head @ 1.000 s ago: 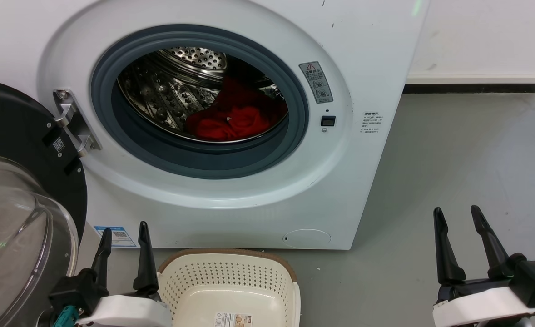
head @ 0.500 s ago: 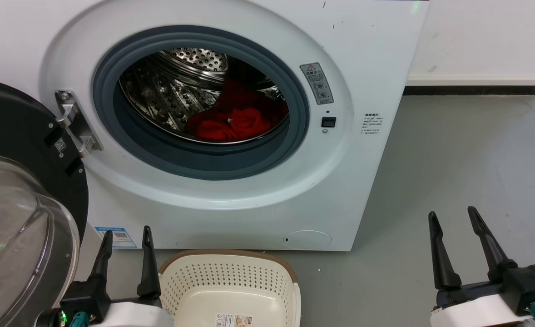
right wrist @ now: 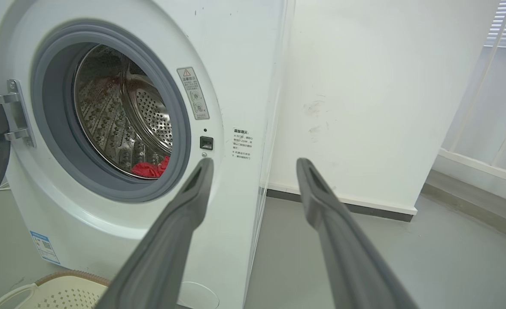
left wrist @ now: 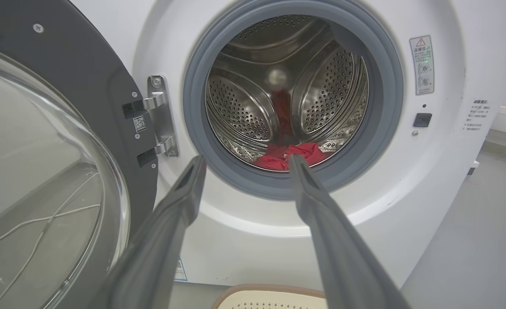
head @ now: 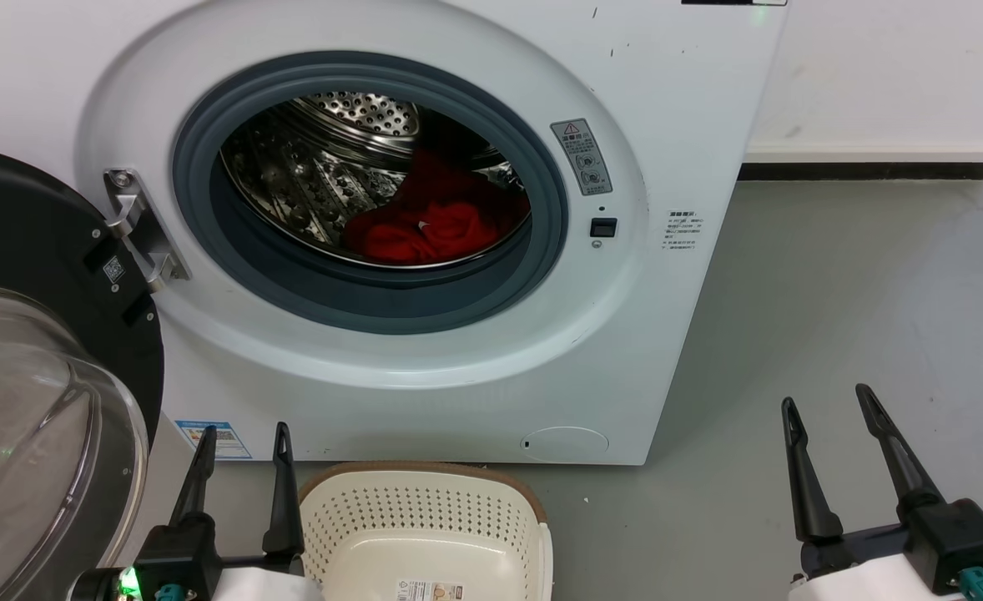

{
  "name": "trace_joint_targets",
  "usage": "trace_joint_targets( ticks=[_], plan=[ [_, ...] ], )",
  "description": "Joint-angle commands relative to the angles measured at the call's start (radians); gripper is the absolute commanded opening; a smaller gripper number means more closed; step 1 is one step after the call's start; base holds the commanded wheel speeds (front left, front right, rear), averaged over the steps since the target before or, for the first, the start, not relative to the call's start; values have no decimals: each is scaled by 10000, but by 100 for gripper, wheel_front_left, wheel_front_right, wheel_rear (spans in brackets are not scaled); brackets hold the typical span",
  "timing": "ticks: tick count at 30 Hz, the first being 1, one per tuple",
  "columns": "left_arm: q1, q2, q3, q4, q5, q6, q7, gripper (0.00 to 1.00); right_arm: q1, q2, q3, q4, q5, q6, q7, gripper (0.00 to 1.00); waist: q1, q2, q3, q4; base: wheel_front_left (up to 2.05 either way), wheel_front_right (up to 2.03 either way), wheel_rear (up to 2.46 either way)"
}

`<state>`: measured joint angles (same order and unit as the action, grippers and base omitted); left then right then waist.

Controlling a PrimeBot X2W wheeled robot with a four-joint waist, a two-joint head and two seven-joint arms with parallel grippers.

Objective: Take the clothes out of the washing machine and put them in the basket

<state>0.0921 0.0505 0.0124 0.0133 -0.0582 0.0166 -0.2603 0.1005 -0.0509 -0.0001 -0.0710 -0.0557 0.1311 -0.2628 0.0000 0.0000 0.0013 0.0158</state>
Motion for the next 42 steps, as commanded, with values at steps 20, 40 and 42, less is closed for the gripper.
trace_joint_targets(
  ticks=[20, 40, 42],
  plan=[
    [109, -3, 76, 132, -60, 20, -55, 100, 95, 13, -57, 344, 316, -7, -30, 100, 0, 0, -26, -6, 0, 0, 0],
    [-1877, 130, 611, 1395, -322, -996, -53, 100, -472, 15, 282, 190, 339, -7, -30, 100, 0, 0, 687, -700, 0, 0, 0],
    [-2524, 281, 678, 1781, -266, -1140, -53, 100, -603, 15, 301, 142, 354, -7, -28, 100, 0, 0, 1020, -855, 0, 0, 0]
  ],
)
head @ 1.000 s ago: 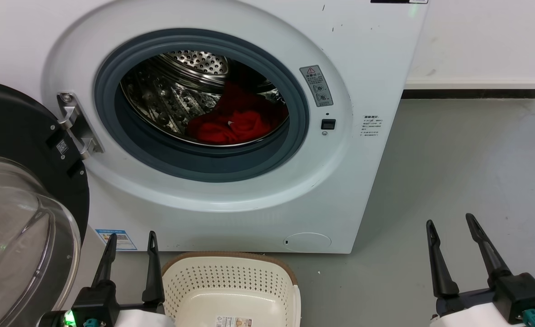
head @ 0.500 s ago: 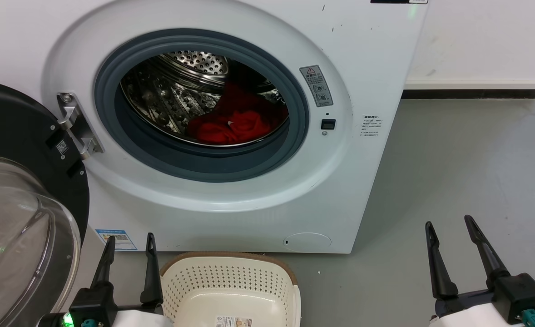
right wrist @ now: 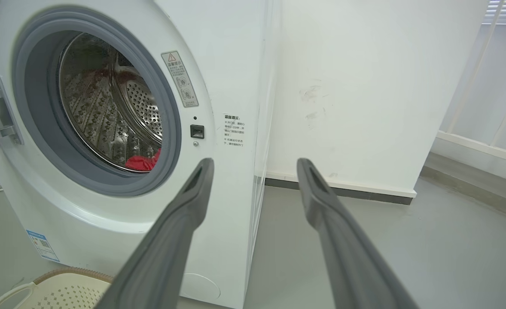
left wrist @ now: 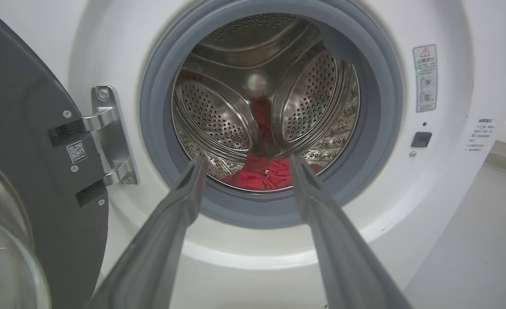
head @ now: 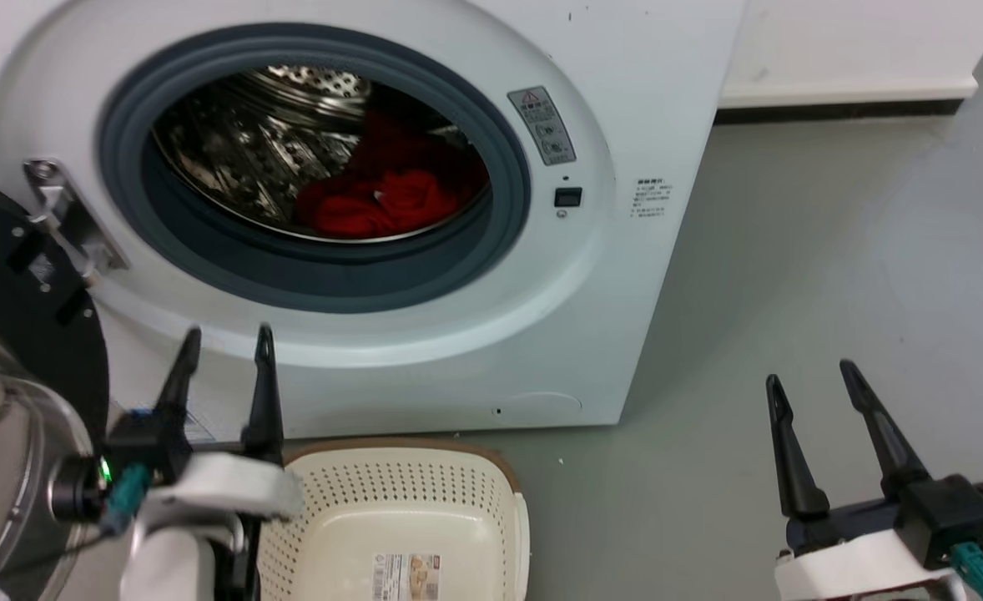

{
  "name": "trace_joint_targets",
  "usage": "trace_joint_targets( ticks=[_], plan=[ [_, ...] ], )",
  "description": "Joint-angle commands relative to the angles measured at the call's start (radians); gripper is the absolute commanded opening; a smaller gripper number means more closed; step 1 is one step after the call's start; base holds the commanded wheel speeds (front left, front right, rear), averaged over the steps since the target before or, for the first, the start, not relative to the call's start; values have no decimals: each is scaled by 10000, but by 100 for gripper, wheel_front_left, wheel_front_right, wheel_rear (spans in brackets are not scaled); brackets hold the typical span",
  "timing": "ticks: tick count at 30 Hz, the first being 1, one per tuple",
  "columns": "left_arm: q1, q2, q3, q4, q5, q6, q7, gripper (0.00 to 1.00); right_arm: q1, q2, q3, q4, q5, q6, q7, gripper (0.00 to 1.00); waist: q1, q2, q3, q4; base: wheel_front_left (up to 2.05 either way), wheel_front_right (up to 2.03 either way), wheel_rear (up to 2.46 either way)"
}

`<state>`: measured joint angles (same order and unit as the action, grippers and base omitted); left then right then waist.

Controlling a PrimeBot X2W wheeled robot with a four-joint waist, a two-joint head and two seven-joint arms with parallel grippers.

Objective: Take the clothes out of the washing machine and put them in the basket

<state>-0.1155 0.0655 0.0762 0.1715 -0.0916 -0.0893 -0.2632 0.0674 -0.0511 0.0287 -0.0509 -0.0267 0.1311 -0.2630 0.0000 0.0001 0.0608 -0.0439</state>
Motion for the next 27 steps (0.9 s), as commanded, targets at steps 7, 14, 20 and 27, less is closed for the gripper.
trace_joint_targets(
  ticks=[7, 14, 20, 27],
  plan=[
    [-3236, 877, 115, 1827, 131, -322, -24, 100, -964, 16, 69, -205, 166, -7, -28, 100, 0, -1, 1791, -842, 0, 0, 0],
    [-5926, 1597, -146, 3642, 337, -378, -24, 100, -1699, 18, 103, -386, 381, -7, -26, 100, 0, -1, 3139, -1361, 0, 0, 0],
    [-8320, 2184, -431, 5741, 212, -388, 117, 100, -2350, 21, -17, -736, 659, -7, -26, 100, 0, -1, 4288, -1648, 0, 0, 0],
    [-10912, 2704, -919, 7581, 235, -398, 1221, 100, -2964, 21, -72, -1227, 841, -7, -26, 100, 0, -1, 5531, -1711, 0, 0, 0]
  ],
)
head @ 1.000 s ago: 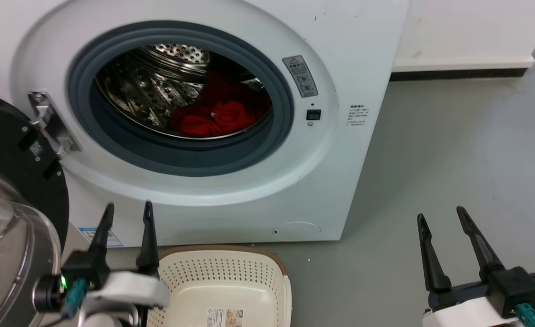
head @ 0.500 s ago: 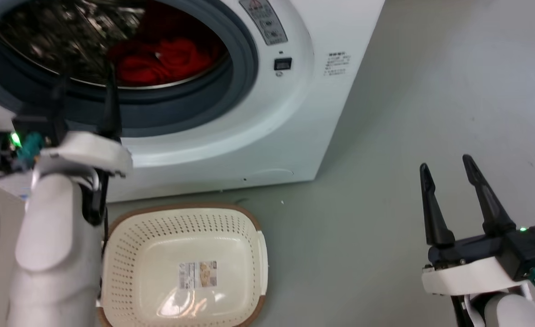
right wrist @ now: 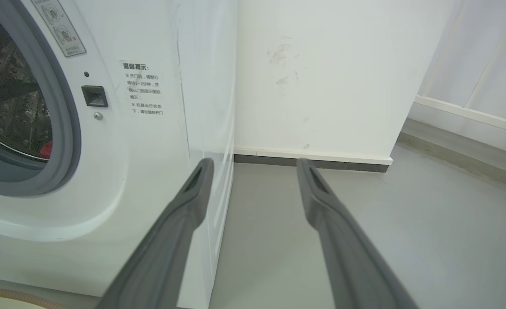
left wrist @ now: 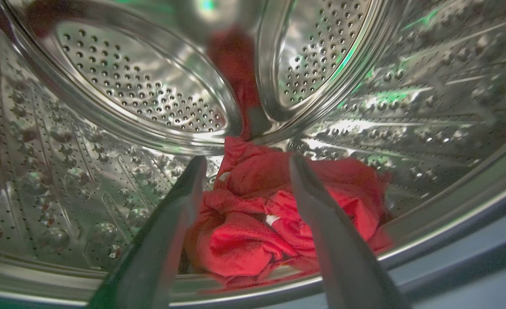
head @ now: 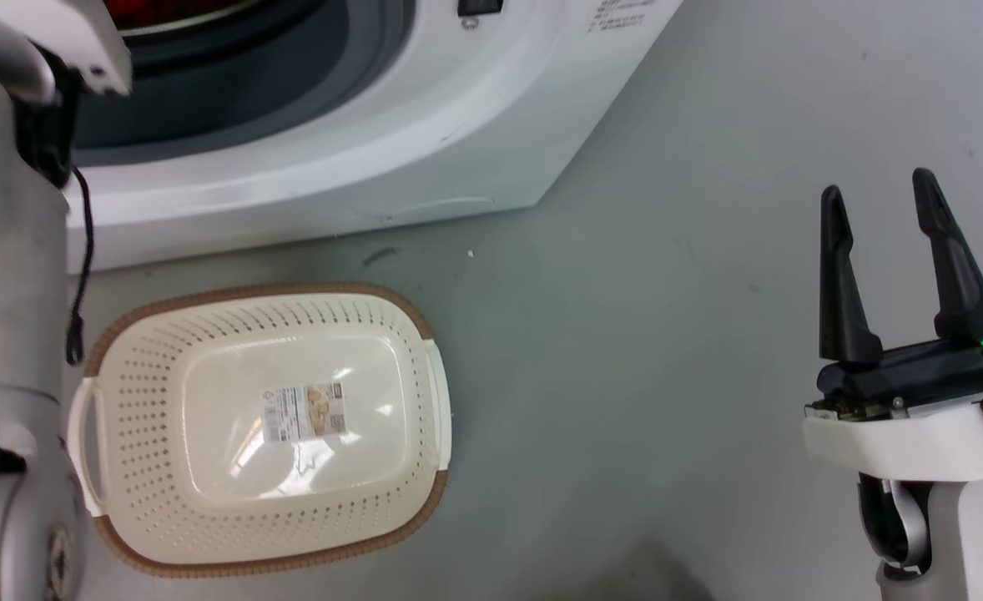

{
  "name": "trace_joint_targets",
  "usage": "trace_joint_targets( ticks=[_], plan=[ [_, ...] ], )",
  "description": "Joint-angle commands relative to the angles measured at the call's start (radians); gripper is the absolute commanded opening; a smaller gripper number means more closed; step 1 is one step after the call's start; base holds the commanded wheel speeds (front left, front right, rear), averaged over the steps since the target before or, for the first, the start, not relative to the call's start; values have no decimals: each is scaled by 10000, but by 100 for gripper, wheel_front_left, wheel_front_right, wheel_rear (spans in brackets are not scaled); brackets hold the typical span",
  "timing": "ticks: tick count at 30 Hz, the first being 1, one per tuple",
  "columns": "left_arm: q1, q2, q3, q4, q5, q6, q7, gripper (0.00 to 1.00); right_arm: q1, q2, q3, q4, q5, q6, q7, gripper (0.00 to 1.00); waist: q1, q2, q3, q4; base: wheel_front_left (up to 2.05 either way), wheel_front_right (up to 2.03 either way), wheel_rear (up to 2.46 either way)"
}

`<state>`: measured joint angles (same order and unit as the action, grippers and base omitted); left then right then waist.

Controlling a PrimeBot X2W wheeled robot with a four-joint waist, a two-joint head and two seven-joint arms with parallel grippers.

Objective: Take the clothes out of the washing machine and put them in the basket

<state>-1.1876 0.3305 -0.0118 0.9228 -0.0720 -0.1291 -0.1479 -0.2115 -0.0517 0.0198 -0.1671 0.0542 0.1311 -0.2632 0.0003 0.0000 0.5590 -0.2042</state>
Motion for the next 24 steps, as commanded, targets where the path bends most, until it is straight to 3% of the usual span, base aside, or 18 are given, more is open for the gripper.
trace_joint_targets(
  ticks=[1, 10, 24],
  plan=[
    [-522, 115, -170, 264, 83, 0, 321, 100, -262, 27, 38, -146, 61, -7, -24, 100, -3, 0, 716, -119, 0, 0, 0],
    [-2855, 653, -1368, 1648, 299, -3, 2565, 100, -644, 25, 235, -695, 353, -7, -26, 100, -3, 0, 1754, -262, 0, 0, 0],
    [-5324, 405, -1988, 2950, -454, 6, 5145, 100, -858, 25, 493, -995, 650, -7, -24, 100, -3, 0, 2651, -523, 0, 0, 0]
  ],
)
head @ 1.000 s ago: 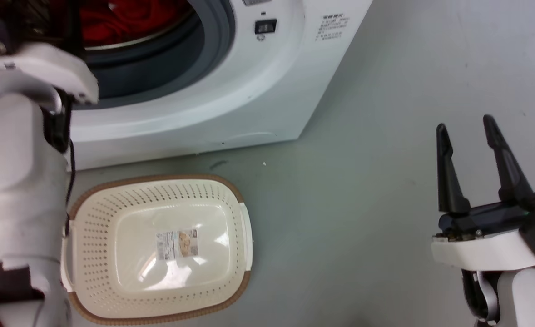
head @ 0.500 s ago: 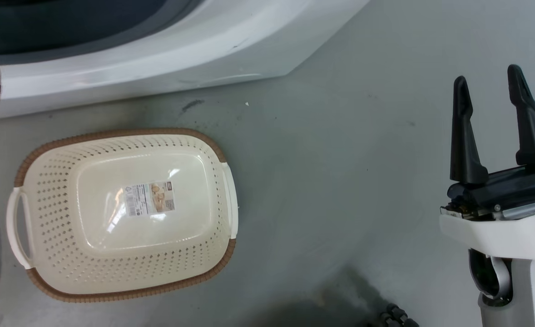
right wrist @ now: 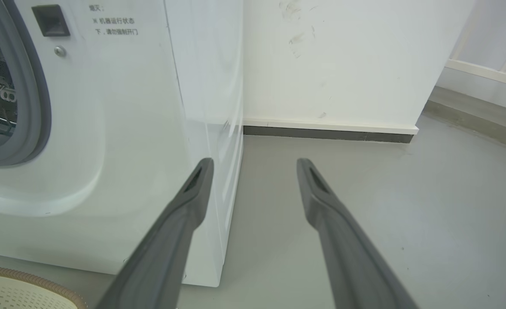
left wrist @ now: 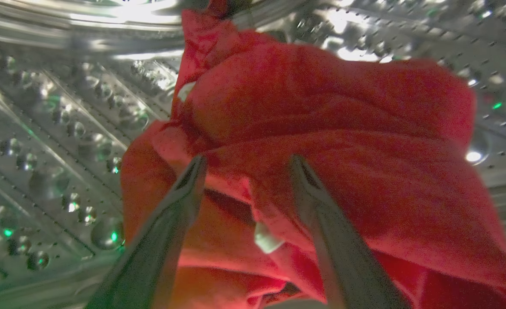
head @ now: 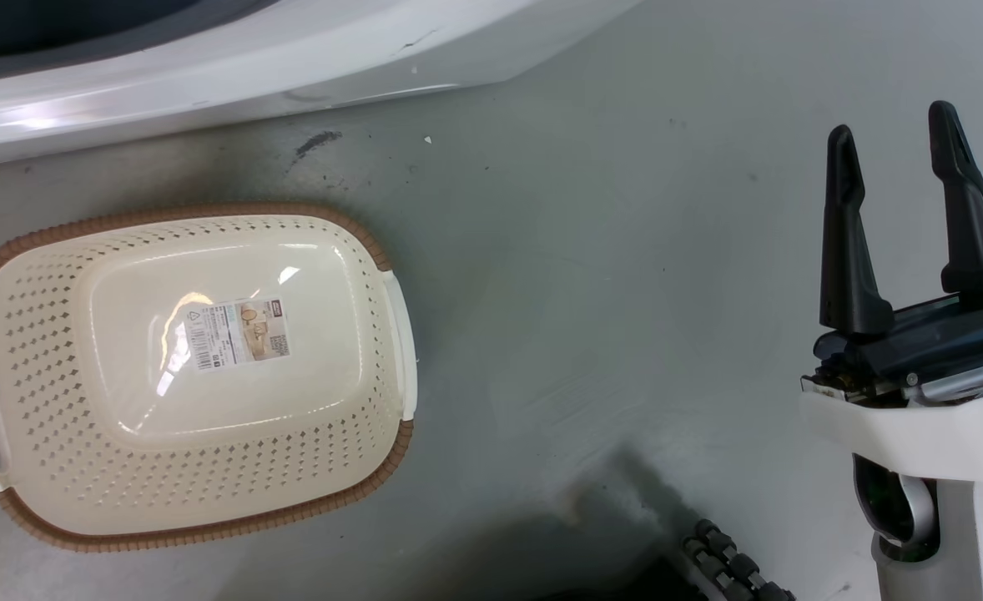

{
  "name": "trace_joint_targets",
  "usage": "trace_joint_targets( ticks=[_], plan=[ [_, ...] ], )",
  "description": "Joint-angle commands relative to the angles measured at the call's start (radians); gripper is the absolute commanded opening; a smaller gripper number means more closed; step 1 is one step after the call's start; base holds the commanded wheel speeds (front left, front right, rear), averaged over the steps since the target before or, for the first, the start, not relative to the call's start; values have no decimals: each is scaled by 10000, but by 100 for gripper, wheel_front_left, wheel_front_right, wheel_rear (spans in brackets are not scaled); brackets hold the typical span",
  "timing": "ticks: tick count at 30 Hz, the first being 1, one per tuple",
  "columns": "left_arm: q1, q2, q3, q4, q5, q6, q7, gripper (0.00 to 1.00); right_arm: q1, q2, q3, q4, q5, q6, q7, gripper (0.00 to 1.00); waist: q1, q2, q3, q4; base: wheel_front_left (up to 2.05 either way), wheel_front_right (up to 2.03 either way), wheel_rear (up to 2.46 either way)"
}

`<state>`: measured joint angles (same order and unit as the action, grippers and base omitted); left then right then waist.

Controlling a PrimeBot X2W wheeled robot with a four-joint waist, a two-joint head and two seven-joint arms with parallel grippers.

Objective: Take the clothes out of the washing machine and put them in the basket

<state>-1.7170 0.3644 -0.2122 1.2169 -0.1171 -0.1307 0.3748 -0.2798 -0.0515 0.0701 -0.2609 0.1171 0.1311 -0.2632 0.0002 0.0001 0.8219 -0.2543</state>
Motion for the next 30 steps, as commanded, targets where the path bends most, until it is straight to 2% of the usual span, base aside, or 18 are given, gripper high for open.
trace_joint_targets(
  ticks=[1, 6, 16, 17, 18, 22, 29, 30],
  plan=[
    [-116, 102, -21, 82, -25, 21, 129, 100, -182, 22, 9, -72, 50, -7, -26, 100, -2, -1, 67, -57, 0, 0, 0],
    [-429, 160, 61, 326, -264, 21, 766, 100, -190, 20, -47, -90, 224, -7, -24, 100, -2, -1, 323, -202, 0, 0, 0],
    [-400, 264, -84, 506, -410, 38, 890, 100, -306, 22, -104, -106, 393, -7, -24, 100, -2, -1, 630, -285, 0, 0, 0],
    [-440, 245, -113, 544, -470, 33, 914, 39, -333, 24, -108, -104, 431, -7, -24, 100, -2, -1, 666, -269, 0, 0, 0],
    [-461, 241, -130, 549, -507, 31, 866, 0, -346, 22, -103, -102, 430, -7, -24, 100, -2, -1, 676, -265, 0, 0, 0],
    [-445, 227, -190, 545, -638, 21, 659, 0, -349, 22, -89, -85, 410, -7, -24, 100, -2, -1, 660, -241, 0, 0, 0],
    [112, 133, -385, 339, -1056, 12, -517, 0, -201, 22, -202, -11, 126, -7, -24, 100, -2, -1, 226, 18, 0, 0, 0],
    [456, -26, -511, 187, -1479, 11, -1036, 0, -147, 24, -137, 89, 4, -7, -24, 100, -2, -1, -123, 198, 0, 0, 0]
  ],
)
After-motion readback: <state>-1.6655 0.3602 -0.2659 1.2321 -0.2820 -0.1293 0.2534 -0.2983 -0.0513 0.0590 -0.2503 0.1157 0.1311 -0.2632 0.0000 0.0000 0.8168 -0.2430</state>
